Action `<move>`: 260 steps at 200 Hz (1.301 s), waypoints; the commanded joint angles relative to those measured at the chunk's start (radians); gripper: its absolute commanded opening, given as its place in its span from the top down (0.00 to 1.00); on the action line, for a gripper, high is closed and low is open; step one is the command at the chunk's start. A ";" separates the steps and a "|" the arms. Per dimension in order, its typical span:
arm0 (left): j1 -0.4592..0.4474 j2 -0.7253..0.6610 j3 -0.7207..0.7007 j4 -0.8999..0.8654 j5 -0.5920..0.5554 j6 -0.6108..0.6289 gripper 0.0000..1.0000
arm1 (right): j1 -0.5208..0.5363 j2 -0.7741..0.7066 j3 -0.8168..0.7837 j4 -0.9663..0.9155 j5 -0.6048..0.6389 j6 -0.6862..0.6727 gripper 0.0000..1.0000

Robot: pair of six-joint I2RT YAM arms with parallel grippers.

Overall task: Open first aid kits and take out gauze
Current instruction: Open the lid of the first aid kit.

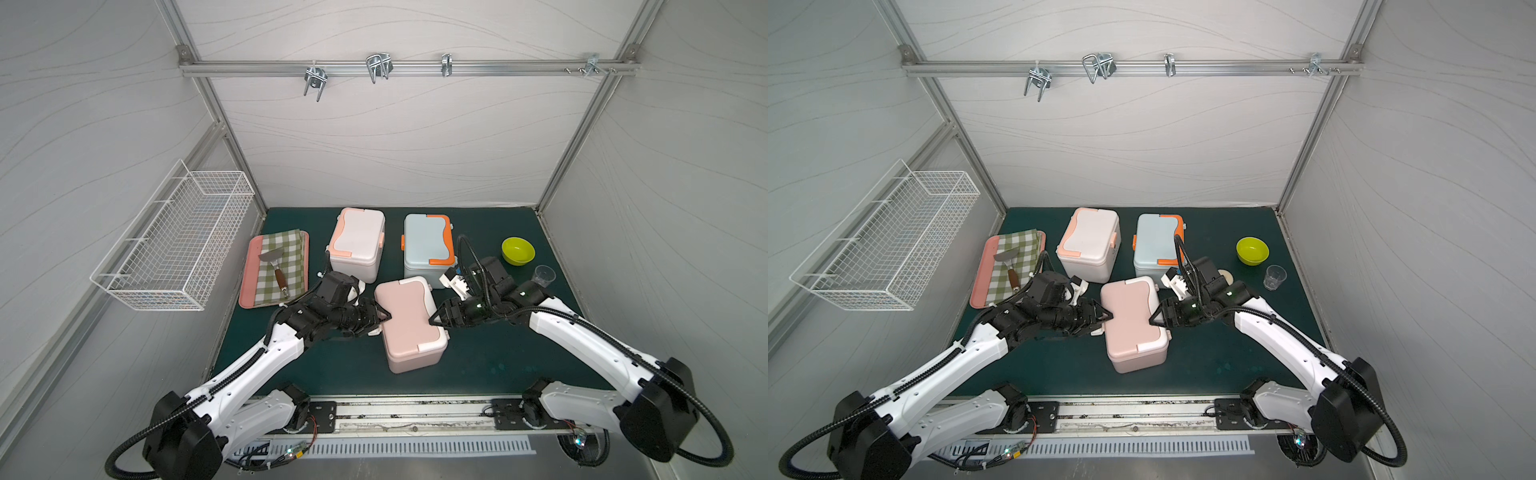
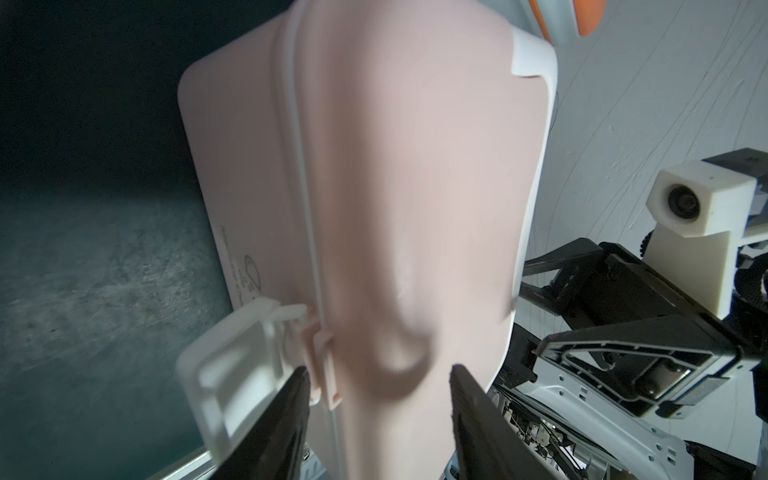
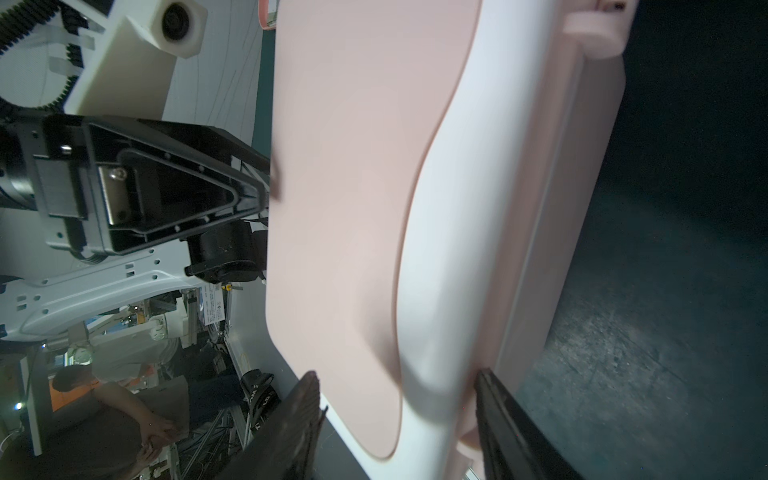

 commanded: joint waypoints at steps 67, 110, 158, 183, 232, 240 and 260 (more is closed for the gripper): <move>-0.002 -0.006 0.040 0.031 0.005 0.002 0.41 | 0.013 0.001 -0.021 0.015 -0.014 -0.007 0.38; -0.003 -0.005 0.016 0.152 0.073 -0.052 0.28 | 0.037 0.012 -0.014 0.030 -0.031 0.012 0.28; -0.001 -0.037 0.018 0.229 0.108 -0.105 0.27 | 0.072 0.009 -0.017 0.054 -0.008 0.063 0.27; -0.002 -0.050 0.024 0.228 0.113 -0.114 0.27 | 0.060 -0.021 -0.002 -0.014 0.102 0.065 0.15; -0.004 -0.024 0.088 0.233 0.131 -0.111 0.27 | -0.008 -0.160 0.013 -0.077 0.198 0.068 0.01; -0.007 -0.012 0.109 0.229 0.132 -0.107 0.27 | -0.014 -0.185 0.018 -0.080 0.211 0.071 0.01; -0.031 0.033 0.178 0.218 0.130 -0.088 0.26 | -0.022 -0.240 0.033 -0.090 0.252 0.073 0.01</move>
